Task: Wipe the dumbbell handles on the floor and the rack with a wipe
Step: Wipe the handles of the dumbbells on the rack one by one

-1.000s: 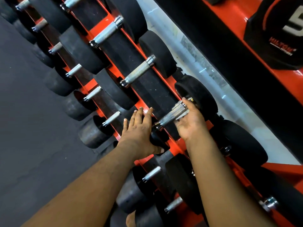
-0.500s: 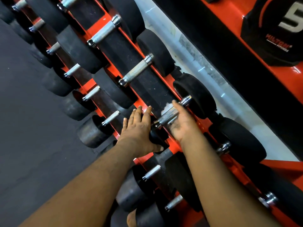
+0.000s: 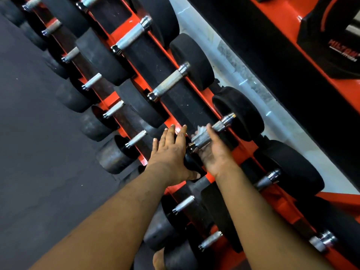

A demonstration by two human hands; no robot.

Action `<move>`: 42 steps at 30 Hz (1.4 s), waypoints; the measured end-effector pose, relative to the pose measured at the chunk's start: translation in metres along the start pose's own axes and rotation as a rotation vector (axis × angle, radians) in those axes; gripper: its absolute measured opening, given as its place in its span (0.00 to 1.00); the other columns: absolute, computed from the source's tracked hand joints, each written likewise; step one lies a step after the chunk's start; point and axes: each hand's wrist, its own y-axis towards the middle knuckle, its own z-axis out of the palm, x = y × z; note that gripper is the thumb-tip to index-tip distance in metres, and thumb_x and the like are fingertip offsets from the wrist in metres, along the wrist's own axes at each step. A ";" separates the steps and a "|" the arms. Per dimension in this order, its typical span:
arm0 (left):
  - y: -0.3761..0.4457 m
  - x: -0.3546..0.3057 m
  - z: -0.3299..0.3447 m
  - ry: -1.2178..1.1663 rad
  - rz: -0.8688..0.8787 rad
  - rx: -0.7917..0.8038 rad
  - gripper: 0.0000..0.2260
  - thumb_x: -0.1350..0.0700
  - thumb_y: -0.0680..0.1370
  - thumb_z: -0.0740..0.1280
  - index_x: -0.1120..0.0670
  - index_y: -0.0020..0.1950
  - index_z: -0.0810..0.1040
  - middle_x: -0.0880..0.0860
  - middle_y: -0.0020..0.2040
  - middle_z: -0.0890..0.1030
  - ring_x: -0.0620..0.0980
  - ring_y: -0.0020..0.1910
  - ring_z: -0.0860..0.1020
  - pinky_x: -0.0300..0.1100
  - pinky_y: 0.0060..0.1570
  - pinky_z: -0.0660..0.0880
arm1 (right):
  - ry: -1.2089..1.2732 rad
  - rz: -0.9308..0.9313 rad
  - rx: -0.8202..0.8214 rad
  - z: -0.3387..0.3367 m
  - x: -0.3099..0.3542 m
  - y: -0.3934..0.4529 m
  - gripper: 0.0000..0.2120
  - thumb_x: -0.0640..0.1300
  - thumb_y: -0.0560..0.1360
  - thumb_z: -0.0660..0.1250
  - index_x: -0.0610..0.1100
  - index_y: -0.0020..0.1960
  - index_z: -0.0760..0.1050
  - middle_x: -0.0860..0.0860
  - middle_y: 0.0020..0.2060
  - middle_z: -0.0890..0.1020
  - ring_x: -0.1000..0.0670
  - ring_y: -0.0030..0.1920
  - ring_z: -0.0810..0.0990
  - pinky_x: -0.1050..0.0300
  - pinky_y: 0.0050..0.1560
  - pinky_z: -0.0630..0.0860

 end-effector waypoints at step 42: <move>0.002 0.005 0.005 0.000 0.045 -0.018 0.65 0.38 0.65 0.80 0.46 0.81 0.32 0.55 0.83 0.37 0.54 0.82 0.36 0.60 0.79 0.37 | -2.411 -0.866 0.161 -0.003 0.003 -0.021 0.23 0.42 0.81 0.53 0.44 0.74 0.70 0.47 0.72 0.73 0.47 0.79 0.61 0.48 0.79 0.43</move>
